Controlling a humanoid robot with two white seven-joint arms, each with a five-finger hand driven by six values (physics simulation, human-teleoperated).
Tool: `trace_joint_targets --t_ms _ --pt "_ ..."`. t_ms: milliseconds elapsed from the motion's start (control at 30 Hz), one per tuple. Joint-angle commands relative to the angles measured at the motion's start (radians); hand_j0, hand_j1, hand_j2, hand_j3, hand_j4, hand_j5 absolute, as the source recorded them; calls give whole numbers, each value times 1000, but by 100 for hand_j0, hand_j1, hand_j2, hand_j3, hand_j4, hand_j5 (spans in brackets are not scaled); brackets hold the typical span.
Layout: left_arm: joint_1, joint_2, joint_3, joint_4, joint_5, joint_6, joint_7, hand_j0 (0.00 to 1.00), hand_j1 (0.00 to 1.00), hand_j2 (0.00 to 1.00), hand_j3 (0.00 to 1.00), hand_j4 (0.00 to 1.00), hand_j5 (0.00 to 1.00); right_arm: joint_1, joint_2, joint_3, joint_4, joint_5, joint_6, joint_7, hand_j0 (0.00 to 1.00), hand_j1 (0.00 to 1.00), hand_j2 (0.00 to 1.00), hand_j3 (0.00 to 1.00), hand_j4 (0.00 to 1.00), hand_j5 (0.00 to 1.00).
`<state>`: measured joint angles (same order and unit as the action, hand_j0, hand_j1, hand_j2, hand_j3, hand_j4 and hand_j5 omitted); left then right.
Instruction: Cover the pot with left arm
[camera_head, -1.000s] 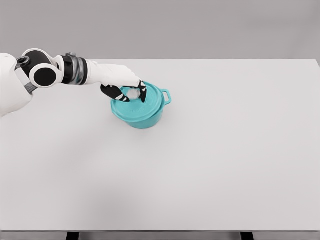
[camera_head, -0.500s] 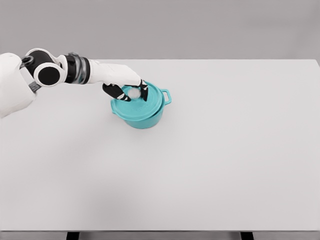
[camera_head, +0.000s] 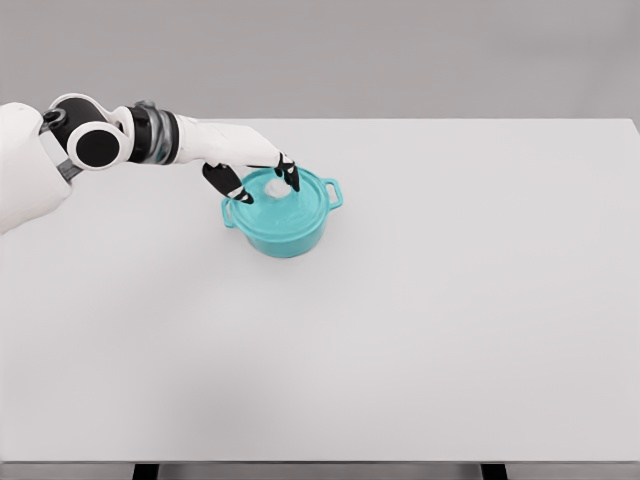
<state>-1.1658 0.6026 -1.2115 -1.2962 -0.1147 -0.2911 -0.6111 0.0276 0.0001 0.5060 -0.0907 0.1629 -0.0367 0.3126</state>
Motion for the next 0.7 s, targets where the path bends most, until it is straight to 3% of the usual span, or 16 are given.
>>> trace_joint_targets --t_ms 0,67,167,300,367,533,667 --pt "0 0 1 2 3 1 0 76 76 76 76 76 76 0 0 0 0 0 0 0 100 100 100 100 100 100" --pt "-2 0 1 2 3 1 0 79 79 79 79 79 79 0 0 0 0 0 0 0 100 100 100 100 100 100" --pt "-29 20 9 2 7 -3 0 100 100 100 100 100 100 0 0 0 0 0 0 0 100 100 100 100 100 100" --pt "-43 77 61 5 13 0 0 100 100 100 100 100 100 0 0 0 0 0 0 0 100 100 100 100 100 100" --pt "-38 103 70 57 13 0 0 100 100 100 100 100 100 0 0 0 0 0 0 0 100 100 100 100 100 100" --pt "-31 114 70 288 7 -6 0 100 100 100 100 100 100 0 0 0 0 0 0 0 100 100 100 100 100 100" --pt "-26 112 70 357 3 -10 0 100 100 100 100 100 100 0 0 0 0 0 0 0 100 100 100 100 100 100"
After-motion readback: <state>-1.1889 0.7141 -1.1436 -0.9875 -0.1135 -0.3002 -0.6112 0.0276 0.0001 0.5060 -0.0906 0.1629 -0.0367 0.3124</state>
